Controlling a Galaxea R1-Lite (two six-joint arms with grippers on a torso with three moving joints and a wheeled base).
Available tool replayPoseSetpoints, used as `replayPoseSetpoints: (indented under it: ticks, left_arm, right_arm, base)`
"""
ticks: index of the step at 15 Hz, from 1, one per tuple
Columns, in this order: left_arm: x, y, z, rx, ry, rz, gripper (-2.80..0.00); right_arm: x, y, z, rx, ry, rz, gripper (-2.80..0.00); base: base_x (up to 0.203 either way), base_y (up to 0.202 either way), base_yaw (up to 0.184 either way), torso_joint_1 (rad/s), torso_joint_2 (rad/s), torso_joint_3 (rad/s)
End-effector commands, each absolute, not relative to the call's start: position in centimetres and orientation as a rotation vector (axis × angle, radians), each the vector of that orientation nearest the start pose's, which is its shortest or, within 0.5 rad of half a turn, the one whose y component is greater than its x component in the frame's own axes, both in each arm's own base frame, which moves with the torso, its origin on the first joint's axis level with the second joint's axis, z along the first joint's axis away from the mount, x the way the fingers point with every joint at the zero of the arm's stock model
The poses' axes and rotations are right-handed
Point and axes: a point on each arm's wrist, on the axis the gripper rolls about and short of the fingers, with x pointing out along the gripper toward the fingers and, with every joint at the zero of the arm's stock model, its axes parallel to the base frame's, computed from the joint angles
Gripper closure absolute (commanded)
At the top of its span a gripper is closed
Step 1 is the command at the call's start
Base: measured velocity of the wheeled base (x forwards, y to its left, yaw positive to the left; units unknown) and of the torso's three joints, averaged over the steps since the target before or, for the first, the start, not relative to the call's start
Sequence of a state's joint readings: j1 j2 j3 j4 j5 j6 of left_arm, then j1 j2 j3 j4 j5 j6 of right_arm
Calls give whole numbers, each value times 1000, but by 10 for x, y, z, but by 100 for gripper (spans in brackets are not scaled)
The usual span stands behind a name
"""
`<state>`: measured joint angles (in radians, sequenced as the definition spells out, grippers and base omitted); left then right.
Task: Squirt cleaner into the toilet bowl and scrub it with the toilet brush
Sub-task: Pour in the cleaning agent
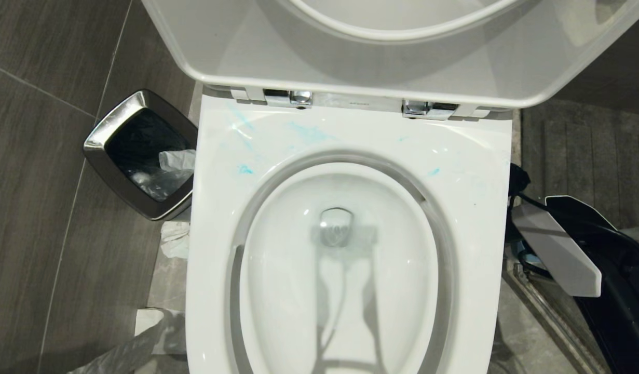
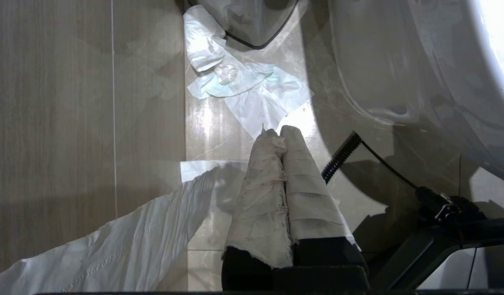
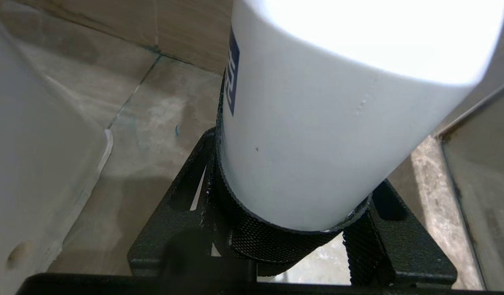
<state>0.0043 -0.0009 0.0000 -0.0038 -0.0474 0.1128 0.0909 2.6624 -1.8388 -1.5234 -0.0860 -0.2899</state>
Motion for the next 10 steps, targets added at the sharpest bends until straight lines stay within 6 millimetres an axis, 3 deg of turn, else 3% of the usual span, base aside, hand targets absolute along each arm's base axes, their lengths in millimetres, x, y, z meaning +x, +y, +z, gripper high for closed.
replayPoseSetpoints:
  ticks: [1, 6, 10]
  left_arm:
    - [-22, -1, 74, 113, 1, -43, 0]
    - [-22, -1, 74, 113, 1, -43, 0]
    - [-22, -1, 74, 113, 1, -43, 0]
  right_arm:
    - [514, 47, 126, -219, -675, -94, 0]
    - [509, 49, 124, -195, -627, -155, 0]
    - [501, 58, 109, -191, -546, -137, 0]
  base:
    - [0, 0, 0, 0, 0, 0]
    - [0, 0, 0, 0, 0, 0]
    - [0, 0, 0, 0, 0, 0]
